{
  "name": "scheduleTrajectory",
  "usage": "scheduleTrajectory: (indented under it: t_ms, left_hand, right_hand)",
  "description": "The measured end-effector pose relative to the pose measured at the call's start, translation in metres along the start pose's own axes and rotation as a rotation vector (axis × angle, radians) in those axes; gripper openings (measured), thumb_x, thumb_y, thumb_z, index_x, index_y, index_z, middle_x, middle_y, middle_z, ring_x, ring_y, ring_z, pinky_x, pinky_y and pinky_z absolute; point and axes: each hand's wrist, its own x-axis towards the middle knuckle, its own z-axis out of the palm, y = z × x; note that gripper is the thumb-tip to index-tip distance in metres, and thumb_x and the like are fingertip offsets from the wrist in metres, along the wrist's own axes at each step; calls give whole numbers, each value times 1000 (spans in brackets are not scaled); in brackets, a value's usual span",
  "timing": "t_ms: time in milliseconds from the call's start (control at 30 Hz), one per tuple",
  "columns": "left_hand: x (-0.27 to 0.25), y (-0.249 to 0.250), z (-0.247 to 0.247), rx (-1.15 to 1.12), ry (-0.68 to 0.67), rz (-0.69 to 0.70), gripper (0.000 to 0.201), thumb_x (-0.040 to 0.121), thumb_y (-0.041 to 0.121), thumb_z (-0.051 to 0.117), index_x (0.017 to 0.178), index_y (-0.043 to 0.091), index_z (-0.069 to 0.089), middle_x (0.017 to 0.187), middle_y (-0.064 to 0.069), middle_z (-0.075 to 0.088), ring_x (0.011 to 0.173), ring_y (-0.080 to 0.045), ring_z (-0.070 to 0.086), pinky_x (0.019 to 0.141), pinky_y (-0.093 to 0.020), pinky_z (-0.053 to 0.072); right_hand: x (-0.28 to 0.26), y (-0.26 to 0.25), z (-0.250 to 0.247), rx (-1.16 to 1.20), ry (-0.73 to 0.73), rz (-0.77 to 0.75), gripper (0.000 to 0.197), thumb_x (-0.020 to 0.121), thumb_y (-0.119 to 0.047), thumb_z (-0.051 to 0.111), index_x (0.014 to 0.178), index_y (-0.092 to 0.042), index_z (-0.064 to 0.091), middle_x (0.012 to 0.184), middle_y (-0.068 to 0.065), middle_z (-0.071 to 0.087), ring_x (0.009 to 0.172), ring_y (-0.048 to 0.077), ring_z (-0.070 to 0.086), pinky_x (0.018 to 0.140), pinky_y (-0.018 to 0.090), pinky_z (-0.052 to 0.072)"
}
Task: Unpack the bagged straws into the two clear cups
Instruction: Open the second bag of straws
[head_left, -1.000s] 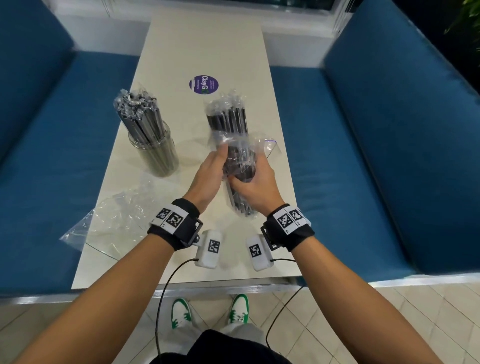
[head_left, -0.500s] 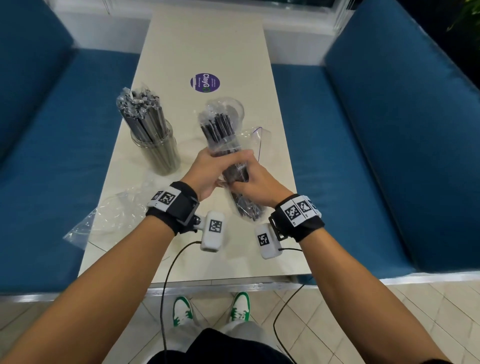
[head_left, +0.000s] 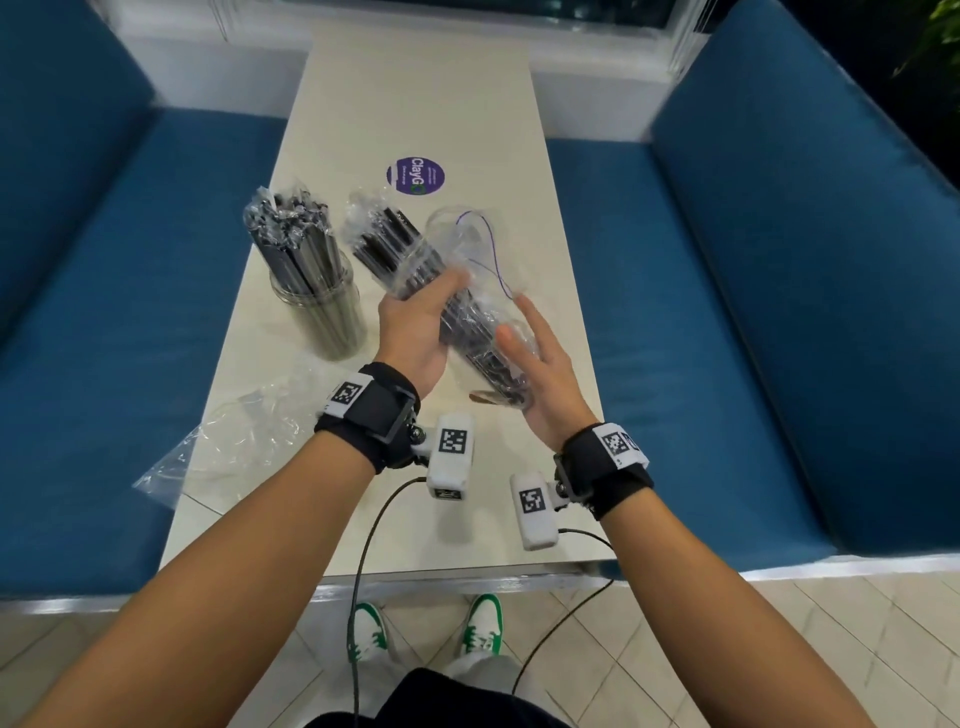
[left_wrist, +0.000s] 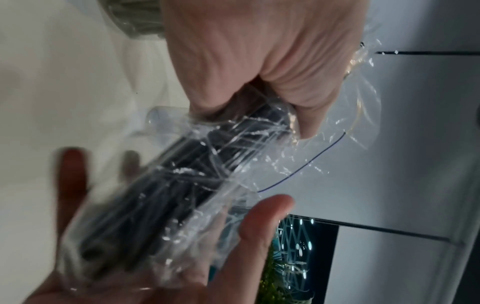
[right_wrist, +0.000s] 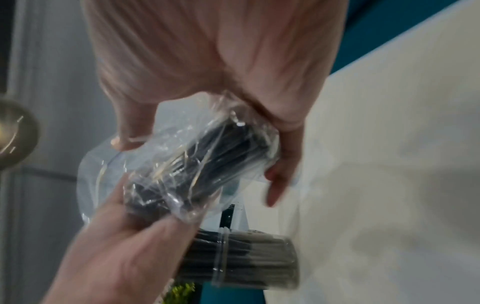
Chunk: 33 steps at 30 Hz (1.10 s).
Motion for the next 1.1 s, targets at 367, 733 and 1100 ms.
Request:
scheduleTrajectory:
  t_ms: [367, 733, 1100]
  left_hand:
    - [-23, 55, -46, 1336, -451, -183, 76, 78, 75, 77, 116, 9, 75, 100, -4, 83, 84, -17, 81, 77, -35, 64]
    - [-17, 40, -23, 1877, -514, 326, 113, 59, 82, 82, 153, 31, 46, 142, -3, 69, 126, -30, 65, 106, -47, 54]
    - [-3, 19, -5, 1220, -375, 401, 21, 79, 25, 82, 77, 22, 61, 65, 8, 63, 55, 0, 52, 55, -15, 42]
  right_hand:
    - [15, -20, -48, -130, 160, 25, 32, 83, -12, 86, 113, -17, 79, 93, 2, 79, 72, 19, 69, 56, 27, 53]
    - [5, -86, -29, -764, -173, -108, 32, 85, -17, 86, 116, -22, 77, 102, 0, 79, 83, 8, 72, 66, 29, 60]
    - [10, -73, 0, 58, -123, -190, 97, 77, -43, 87, 156, -15, 39, 152, 15, 55, 140, 37, 53, 109, 54, 48]
